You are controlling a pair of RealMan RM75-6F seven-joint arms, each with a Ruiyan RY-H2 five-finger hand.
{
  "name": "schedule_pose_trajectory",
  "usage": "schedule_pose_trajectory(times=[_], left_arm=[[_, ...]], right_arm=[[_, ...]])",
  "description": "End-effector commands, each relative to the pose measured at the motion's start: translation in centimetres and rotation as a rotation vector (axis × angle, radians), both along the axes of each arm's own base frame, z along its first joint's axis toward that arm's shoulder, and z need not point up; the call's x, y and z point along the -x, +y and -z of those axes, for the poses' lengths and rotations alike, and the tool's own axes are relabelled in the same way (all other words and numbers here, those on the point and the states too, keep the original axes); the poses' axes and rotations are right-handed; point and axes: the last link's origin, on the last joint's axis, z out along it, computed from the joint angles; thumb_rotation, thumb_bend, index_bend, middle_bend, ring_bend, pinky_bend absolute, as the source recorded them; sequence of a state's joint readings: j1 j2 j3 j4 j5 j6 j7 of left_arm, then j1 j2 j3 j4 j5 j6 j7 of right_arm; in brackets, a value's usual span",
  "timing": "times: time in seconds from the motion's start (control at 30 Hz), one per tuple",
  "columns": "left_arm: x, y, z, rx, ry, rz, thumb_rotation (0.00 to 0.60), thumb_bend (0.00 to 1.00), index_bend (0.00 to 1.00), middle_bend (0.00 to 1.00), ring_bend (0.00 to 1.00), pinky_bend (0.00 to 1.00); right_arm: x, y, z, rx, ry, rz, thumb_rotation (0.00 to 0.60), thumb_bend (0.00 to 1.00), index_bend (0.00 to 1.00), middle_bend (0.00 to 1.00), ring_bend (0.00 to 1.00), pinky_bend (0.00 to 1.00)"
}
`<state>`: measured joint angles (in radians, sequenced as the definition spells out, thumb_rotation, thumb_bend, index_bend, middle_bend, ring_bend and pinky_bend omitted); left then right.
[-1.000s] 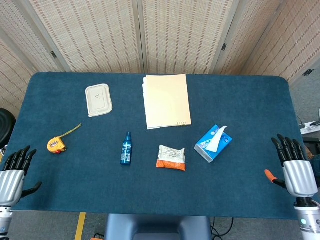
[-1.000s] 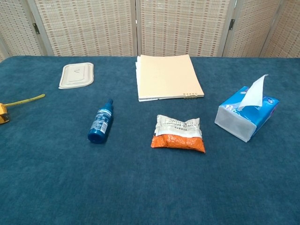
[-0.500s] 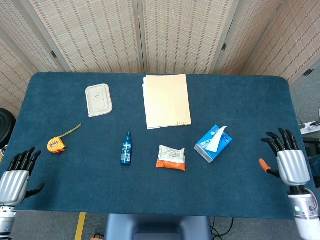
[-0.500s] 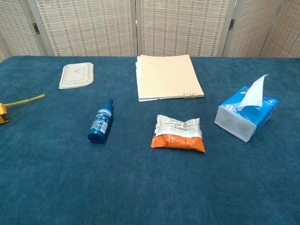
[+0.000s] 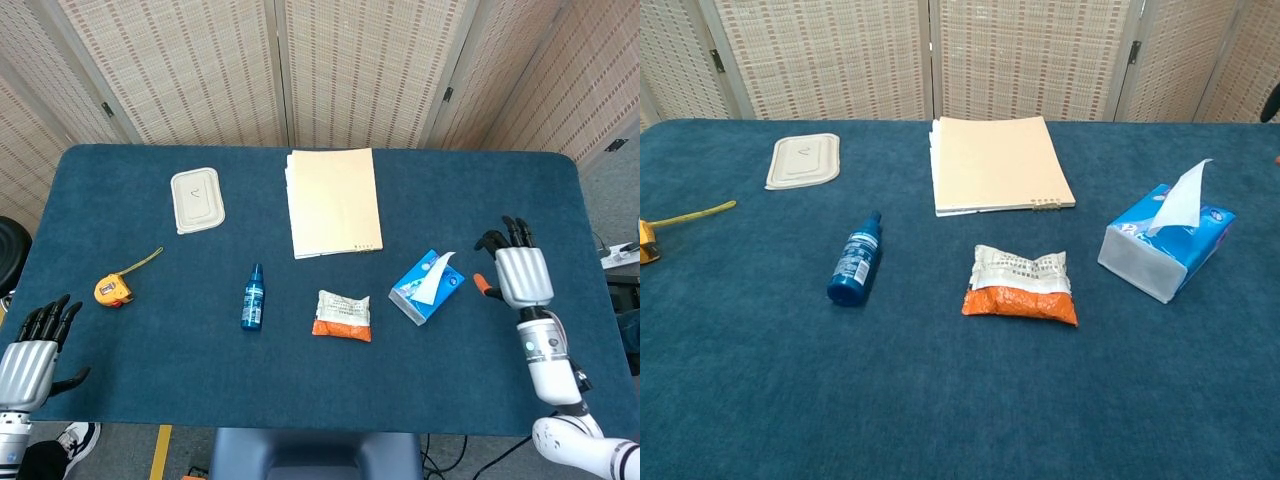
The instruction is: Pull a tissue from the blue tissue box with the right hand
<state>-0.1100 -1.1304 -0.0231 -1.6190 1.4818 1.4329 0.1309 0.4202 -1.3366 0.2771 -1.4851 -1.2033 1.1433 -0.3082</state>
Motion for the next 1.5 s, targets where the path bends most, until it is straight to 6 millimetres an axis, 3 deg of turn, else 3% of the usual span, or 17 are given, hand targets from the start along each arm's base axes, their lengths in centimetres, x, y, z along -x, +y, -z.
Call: schedule_pose_trajectory(times=[0.03,0.33,0.93,1.2,1.5], left_arm=[[0.0,0.0,0.0,0.002,-0.001,-0.001,0.600,0.26,0.00,0.00,0.00,0.11],[0.2,0.0,-0.1,0.005,-0.015,-0.008,0.600,0.26,0.00,0.00,0.00,0.11],[0.4,0.0,0.0,0.016,-0.021,-0.014,0.600,0.26,0.00,0.00,0.00,0.11],[0.3,0.0,0.0,0.018,-0.024,-0.011,0.600,0.26,0.00,0.00,0.00,0.11],[0.3,-0.1,0.0,0.015,-0.029,-0.012,0.600,0.26,0.00,0.00,0.00,0.12]], right_arm=[[-1.2,-1.0,1.2,-0.020,-0.003,-0.011,0.600,0.21,0.39,0.27,0.04,0.00],[-4.0,-0.7,4.1,-0.111,-0.047,-0.051,0.600,0.21,0.39,0.27,0.04,0.00],[-3.1,-0.9,6.5,-0.196,0.013,0.027,0.600,0.22,0.41,0.29,0.04,0.00],[-2.8,-0.9,6.5,-0.183,0.024,0.034,0.600,0.39,0.54,0.38,0.10,0.00],[-2.5,-0.8,6.4,-0.167,0.026,0.025,0.600,0.43,0.61,0.44,0.12,0.00]])
